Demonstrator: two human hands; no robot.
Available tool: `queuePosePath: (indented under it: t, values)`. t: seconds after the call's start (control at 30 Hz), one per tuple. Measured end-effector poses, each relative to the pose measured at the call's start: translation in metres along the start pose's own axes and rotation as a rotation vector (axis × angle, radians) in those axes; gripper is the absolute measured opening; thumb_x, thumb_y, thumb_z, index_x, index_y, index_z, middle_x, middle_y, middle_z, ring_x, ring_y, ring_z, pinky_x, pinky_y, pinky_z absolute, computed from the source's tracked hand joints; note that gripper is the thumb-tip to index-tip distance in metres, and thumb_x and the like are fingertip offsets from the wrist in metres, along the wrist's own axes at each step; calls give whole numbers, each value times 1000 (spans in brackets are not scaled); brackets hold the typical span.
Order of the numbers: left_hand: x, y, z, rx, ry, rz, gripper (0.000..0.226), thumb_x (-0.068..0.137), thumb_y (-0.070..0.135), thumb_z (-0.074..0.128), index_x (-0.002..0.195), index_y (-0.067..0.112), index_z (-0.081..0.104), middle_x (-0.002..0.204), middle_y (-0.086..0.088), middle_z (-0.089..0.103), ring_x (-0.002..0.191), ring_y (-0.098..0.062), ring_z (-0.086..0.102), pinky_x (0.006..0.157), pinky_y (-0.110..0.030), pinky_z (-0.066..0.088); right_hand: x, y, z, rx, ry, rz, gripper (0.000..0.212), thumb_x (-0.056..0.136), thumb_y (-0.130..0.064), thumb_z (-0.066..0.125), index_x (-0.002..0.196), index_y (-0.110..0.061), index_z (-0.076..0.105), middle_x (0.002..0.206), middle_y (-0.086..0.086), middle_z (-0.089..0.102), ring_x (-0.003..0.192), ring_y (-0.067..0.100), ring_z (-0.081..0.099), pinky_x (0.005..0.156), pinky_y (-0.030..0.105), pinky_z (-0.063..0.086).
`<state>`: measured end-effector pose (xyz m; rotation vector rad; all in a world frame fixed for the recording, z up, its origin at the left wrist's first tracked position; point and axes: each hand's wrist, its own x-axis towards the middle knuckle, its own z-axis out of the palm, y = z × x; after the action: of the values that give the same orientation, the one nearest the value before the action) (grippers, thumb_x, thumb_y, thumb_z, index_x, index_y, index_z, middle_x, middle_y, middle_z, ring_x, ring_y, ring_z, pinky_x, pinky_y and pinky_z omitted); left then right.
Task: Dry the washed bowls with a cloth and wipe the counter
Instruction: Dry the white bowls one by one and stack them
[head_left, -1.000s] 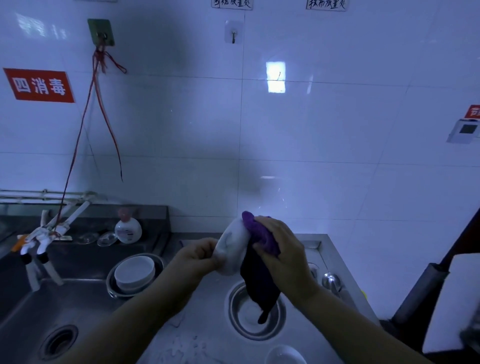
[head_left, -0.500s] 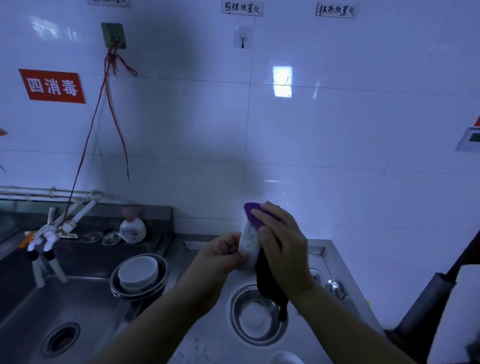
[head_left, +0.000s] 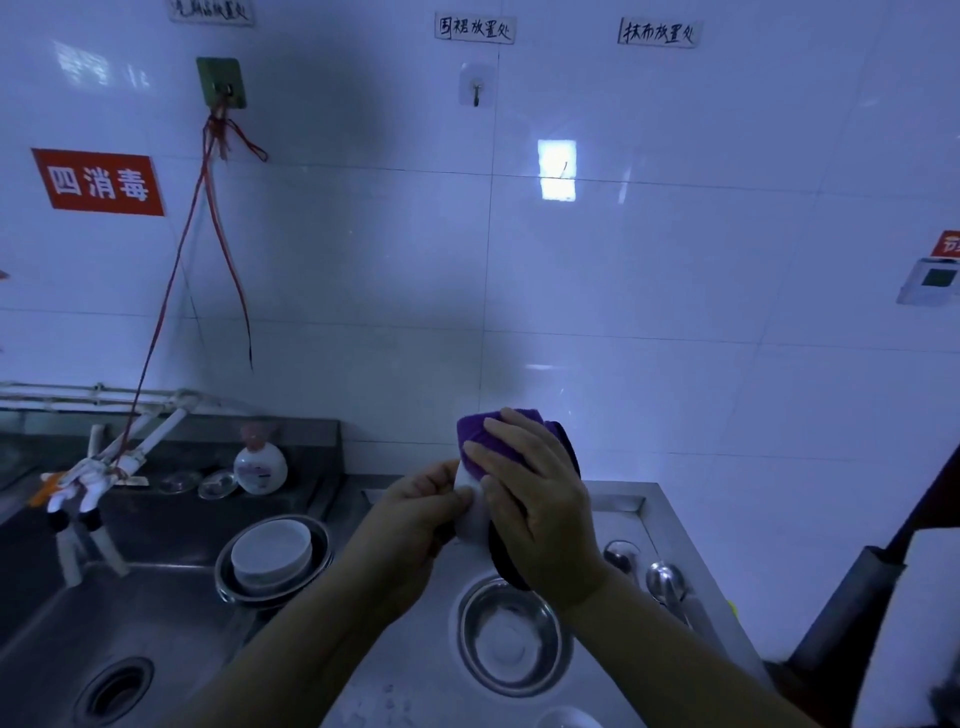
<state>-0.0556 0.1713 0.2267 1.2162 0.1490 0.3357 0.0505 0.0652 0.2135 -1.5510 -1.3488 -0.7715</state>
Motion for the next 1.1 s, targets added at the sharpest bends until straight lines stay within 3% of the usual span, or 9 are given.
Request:
queuePosePath:
  t: [0.17, 0.23, 0.33, 0.4, 0.5, 0.7, 0.77, 0.87, 1.1]
  values:
    - [-2, 7, -5, -10, 22, 22, 32, 74, 11, 52, 103, 3, 64, 91, -11, 73, 80, -18, 69, 70, -26, 57, 18, 7, -8, 226, 16, 371, 28, 94, -17, 44, 111, -24, 65, 110, -12, 64, 106, -5, 55, 94, 12, 41]
    - [-4, 12, -7, -59, 36, 41, 33, 77, 10, 51, 106, 1, 63, 95, -14, 71, 83, -20, 67, 73, -28, 56, 15, 11, -11, 221, 17, 425, 28, 94, -19, 43, 112, -34, 59, 107, -20, 61, 102, -7, 56, 90, 11, 44]
    - [-1, 15, -5, -212, 88, 36, 26, 89, 3, 42, 108, 0, 60, 99, -16, 67, 86, -22, 63, 79, -30, 52, 1, 6, -6, 69, 58, 332, 32, 95, -18, 46, 123, -14, 60, 120, -1, 61, 112, 6, 54, 99, 20, 42]
    - [1, 15, -2, -281, 106, 28, 27, 95, 4, 36, 107, 3, 60, 92, -12, 70, 81, -19, 66, 75, -28, 55, -9, 1, 2, -45, 78, 182, 34, 94, -16, 46, 123, -2, 59, 121, 13, 60, 114, 19, 51, 101, 30, 42]
    - [2, 15, -4, -360, 127, 26, 27, 96, 6, 35, 105, 5, 61, 86, -9, 74, 75, -17, 70, 69, -27, 57, -14, -2, 6, -81, 47, 21, 31, 93, -11, 49, 119, 1, 61, 118, 15, 62, 111, 24, 53, 95, 42, 47]
    - [5, 15, -10, -441, 160, -7, 28, 96, 6, 35, 100, 4, 62, 81, -8, 73, 70, -16, 70, 63, -28, 58, -18, 18, -11, -177, -50, -194, 28, 95, -16, 50, 110, 0, 67, 109, 15, 68, 105, 25, 57, 86, 45, 53]
    - [5, 14, -8, -430, 152, -26, 27, 95, 5, 35, 100, 3, 61, 80, -8, 73, 69, -16, 70, 62, -27, 58, -13, 25, -16, -221, -43, -199, 25, 89, -11, 58, 107, 2, 68, 107, 16, 69, 101, 29, 61, 84, 46, 54]
    - [5, 14, -5, -366, 138, -56, 26, 95, 4, 35, 100, 2, 61, 82, -11, 72, 72, -19, 69, 64, -27, 58, -3, 25, -16, -230, -38, -122, 27, 90, -10, 53, 108, 4, 67, 106, 17, 68, 96, 33, 64, 83, 47, 53]
    - [4, 6, 13, -358, 120, -35, 23, 93, 5, 39, 101, 3, 60, 91, -14, 70, 77, -19, 69, 68, -28, 58, 16, 2, -5, -49, -5, 56, 33, 93, -16, 46, 113, 2, 65, 111, 15, 66, 104, 24, 60, 94, 40, 49]
